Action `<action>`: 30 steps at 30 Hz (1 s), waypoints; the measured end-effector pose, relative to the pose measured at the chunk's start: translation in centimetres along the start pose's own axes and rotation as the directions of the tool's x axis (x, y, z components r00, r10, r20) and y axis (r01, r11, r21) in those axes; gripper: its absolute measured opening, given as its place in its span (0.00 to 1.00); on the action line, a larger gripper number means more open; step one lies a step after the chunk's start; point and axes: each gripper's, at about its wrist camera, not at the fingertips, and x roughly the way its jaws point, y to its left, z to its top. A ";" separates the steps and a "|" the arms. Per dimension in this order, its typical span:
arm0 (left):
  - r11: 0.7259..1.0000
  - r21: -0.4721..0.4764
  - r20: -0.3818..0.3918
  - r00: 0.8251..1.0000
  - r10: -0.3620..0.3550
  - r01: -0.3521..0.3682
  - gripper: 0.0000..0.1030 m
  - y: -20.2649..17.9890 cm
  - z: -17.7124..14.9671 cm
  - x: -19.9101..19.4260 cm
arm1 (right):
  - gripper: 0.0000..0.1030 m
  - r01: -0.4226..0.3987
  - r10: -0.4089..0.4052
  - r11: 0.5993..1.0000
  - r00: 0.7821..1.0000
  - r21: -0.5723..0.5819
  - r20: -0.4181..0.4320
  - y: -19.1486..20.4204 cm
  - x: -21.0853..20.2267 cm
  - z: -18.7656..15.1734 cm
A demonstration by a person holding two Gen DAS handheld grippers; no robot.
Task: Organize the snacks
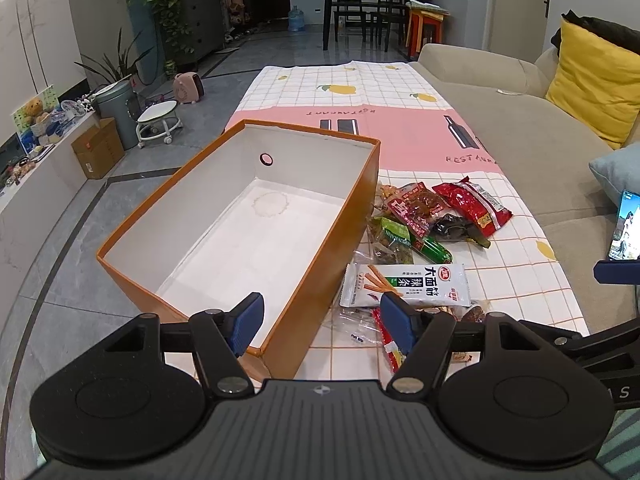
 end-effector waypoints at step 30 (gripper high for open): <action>0.999 0.015 -0.015 0.999 -0.032 0.032 0.77 -0.4 -0.3 0.5 | 0.96 0.000 0.000 1.000 1.000 0.001 -0.008 -0.2 0.1 0.0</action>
